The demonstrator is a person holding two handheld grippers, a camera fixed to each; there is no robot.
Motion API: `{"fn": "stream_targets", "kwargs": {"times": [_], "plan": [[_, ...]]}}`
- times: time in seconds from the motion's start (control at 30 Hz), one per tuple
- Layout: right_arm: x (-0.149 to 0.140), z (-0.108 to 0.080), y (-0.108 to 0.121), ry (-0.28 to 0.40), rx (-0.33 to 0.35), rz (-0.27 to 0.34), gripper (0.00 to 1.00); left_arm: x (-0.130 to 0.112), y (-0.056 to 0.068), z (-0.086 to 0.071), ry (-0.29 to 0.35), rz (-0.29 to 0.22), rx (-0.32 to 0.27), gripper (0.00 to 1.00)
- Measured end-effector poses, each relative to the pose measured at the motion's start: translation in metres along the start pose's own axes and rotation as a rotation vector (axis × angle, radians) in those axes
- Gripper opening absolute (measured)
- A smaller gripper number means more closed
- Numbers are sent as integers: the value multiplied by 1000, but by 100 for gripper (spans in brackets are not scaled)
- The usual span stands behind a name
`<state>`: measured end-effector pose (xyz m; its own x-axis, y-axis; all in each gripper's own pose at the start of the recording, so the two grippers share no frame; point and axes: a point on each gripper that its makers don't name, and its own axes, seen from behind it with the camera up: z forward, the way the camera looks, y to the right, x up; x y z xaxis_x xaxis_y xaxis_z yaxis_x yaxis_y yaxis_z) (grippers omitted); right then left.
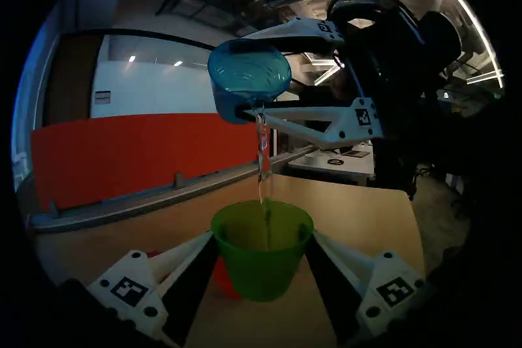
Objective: Pour water
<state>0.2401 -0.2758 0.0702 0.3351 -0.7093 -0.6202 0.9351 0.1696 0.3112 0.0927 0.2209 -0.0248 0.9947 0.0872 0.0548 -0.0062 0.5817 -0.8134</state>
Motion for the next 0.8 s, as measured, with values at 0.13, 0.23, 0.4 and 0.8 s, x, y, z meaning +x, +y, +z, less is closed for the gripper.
{"fn": "stream_targets", "kwargs": {"times": [0.13, 0.23, 0.4, 0.8], "plan": [[1, 1, 1, 0, 0, -11, 91, 0, 0, 0, 1, -1, -1, 85], [1, 1, 1, 1, 1, -23, 91, 0, 0, 0, 1, 0, -1, 85], [2, 3, 2, 1, 0, -47, 91, 0, 0, 0, 2, 0, -2, 85], [5, 3, 9, 6, -13, -93, 91, 0, -2, 0, 3, 1, 0, 85]]}}
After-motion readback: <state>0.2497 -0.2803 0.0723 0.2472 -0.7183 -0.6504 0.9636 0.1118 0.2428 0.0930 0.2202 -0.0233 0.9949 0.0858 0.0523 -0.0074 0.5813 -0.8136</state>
